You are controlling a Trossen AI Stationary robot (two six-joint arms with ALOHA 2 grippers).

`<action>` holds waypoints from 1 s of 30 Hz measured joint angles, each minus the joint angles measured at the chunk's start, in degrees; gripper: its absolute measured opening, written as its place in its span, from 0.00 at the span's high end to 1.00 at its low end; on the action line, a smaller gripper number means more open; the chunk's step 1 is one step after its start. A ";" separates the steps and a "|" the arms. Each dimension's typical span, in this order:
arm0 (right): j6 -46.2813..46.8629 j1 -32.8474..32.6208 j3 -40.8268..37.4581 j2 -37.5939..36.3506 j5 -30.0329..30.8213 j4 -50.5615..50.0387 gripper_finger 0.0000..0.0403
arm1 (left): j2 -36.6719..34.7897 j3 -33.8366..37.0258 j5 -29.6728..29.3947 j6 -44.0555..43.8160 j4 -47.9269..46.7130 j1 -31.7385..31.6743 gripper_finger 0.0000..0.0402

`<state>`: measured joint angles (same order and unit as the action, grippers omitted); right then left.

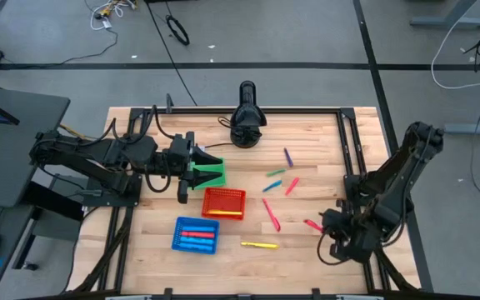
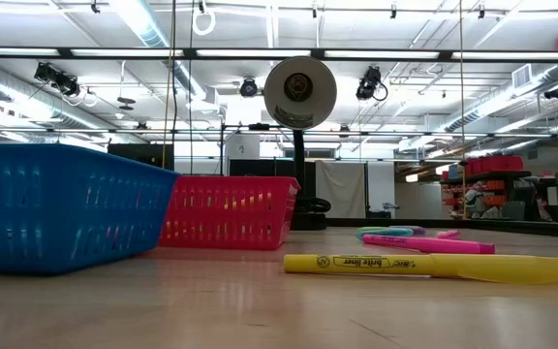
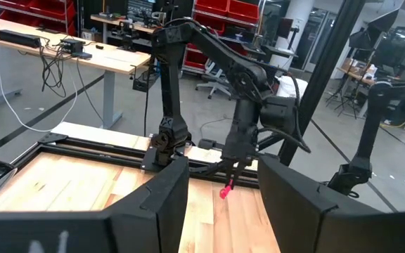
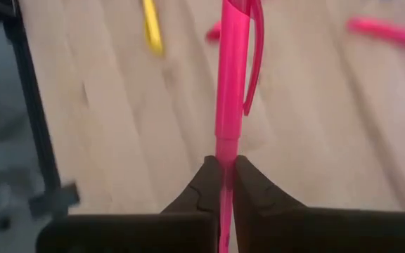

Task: Pick & Place Markers
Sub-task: Put the bottom pink marker pen into the red bin

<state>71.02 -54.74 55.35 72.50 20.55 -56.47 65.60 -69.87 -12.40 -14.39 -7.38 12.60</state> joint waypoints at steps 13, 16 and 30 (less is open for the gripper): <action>-20.02 12.26 11.51 -0.50 11.43 0.70 0.99 | 0.00 0.00 0.00 0.00 0.05 0.00 0.56; -25.36 14.87 14.31 -0.49 14.18 2.49 0.99 | 0.00 0.00 -0.01 0.00 0.07 0.00 0.56; -49.64 21.89 22.11 -0.49 21.58 22.00 0.99 | 0.00 0.00 0.00 -1.24 0.11 0.00 0.56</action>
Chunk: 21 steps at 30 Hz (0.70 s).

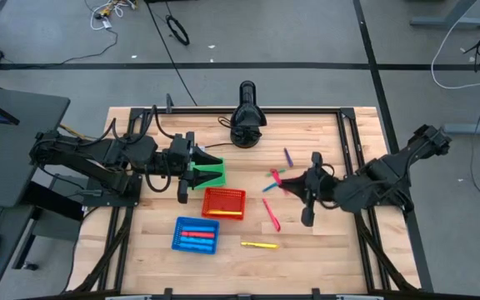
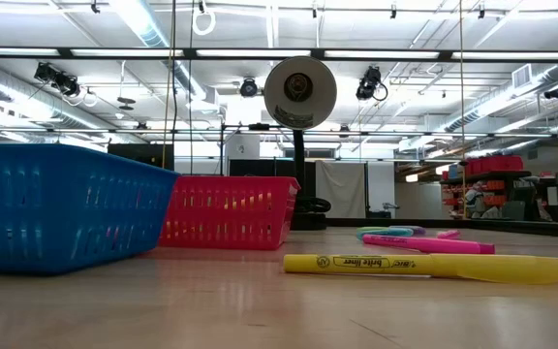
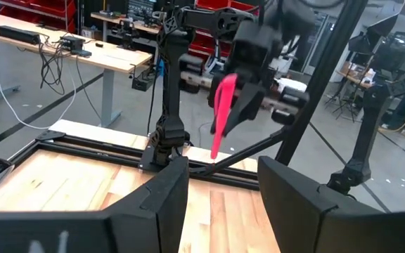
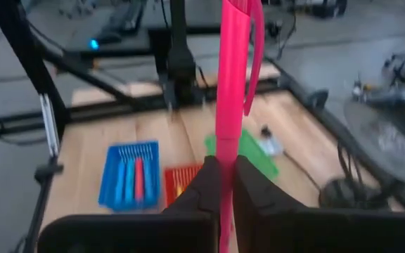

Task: Pick & Place Markers
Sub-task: Put the bottom pink marker pen into the red bin

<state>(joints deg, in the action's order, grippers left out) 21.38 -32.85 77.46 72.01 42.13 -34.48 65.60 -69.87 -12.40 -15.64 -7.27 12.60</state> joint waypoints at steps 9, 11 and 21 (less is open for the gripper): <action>-11.37 0.68 0.34 0.00 0.71 16.15 0.99 | 0.00 0.00 0.00 0.02 0.02 0.00 0.56; -14.20 0.68 0.34 0.00 0.55 19.99 0.99 | 0.00 0.00 0.00 0.02 0.02 0.00 0.56; -19.11 2.48 0.36 0.00 -5.74 29.35 0.99 | 0.14 0.00 2.04 1.75 0.42 0.02 0.56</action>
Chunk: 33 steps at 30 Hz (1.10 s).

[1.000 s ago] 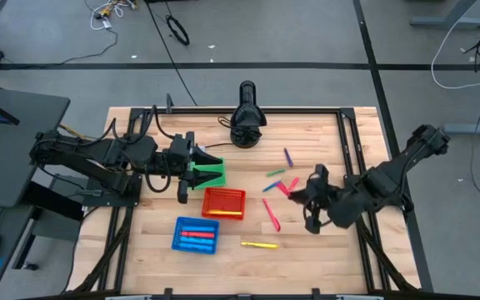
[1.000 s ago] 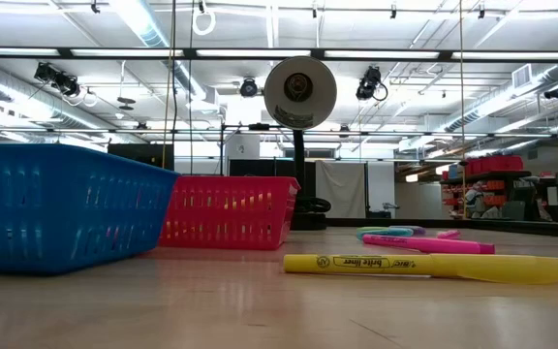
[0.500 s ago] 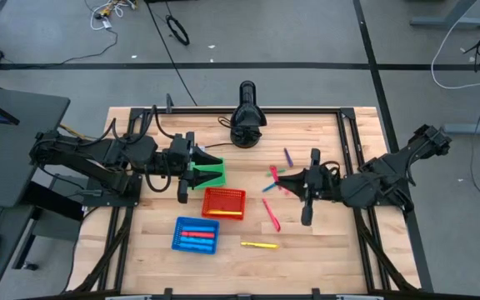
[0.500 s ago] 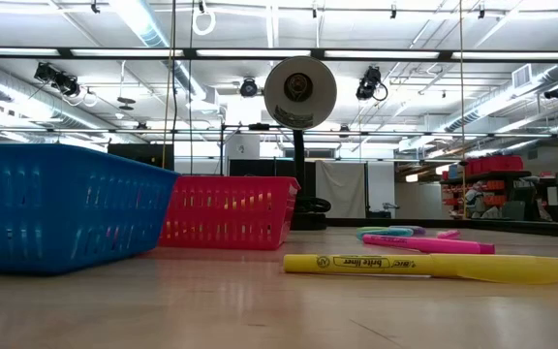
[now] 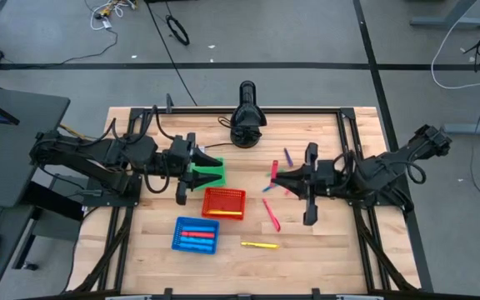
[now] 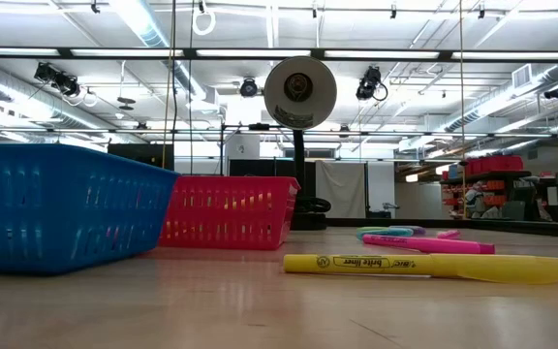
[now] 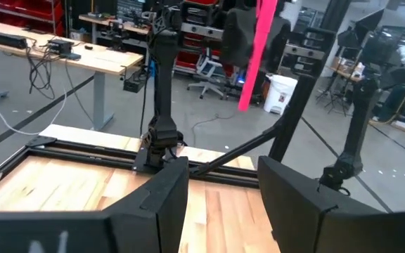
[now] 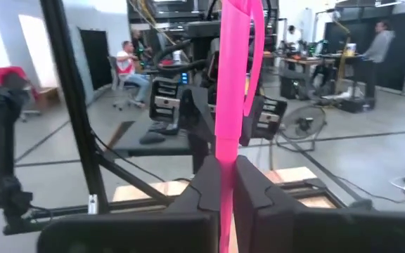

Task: Pick & Place Markers
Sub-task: Put the bottom pink marker pen into the red bin

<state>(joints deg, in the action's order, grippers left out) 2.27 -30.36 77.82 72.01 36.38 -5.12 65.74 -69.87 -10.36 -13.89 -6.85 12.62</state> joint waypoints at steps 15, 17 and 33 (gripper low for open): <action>0.24 7.03 0.00 0.74 -11.35 5.91 0.99 | 4.84 -0.17 -2.82 4.11 10.61 -0.09 0.56; 0.29 7.67 0.00 1.54 -12.59 6.41 0.99 | 5.54 -0.02 -3.10 4.41 11.74 -0.09 0.56; 0.28 12.82 0.00 5.23 -17.99 7.52 0.99 | 10.23 -0.04 -0.17 4.05 16.91 -0.21 0.56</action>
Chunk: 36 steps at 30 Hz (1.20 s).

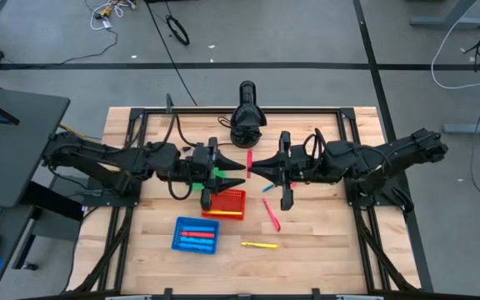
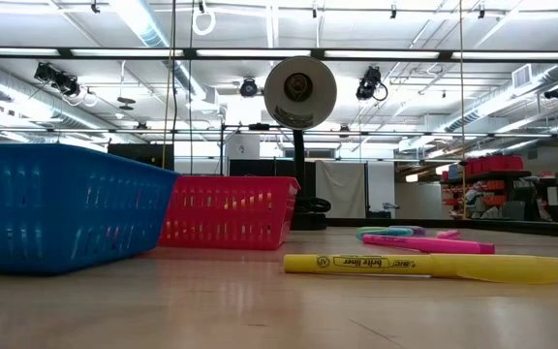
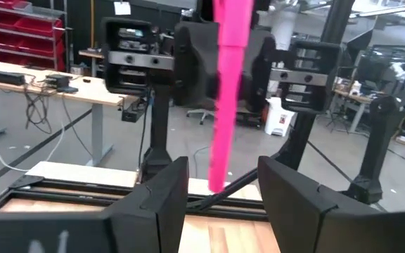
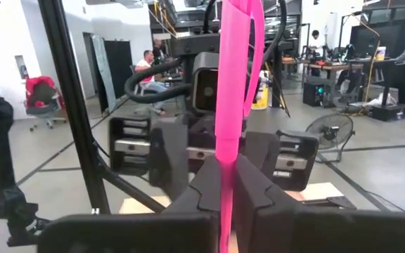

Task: Pick & Place Markers
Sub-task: Put the bottom pink marker pen into the red bin

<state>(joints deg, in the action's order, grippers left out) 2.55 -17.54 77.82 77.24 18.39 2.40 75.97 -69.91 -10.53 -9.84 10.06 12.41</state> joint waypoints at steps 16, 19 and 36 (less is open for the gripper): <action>0.17 0.61 0.00 1.74 -1.51 2.88 0.99 | 2.90 0.04 -0.34 0.65 3.74 -0.29 0.64; 0.12 0.61 0.00 1.74 -1.43 2.90 0.99 | 2.90 0.04 -0.22 0.65 4.55 -0.42 0.76; 1.03 0.59 0.00 1.67 -1.46 2.83 0.82 | 2.80 0.03 0.27 0.27 6.09 -0.18 0.91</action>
<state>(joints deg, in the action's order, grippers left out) 3.57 -16.95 77.82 78.92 16.93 5.23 78.77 -69.88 -10.26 -9.57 16.15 12.23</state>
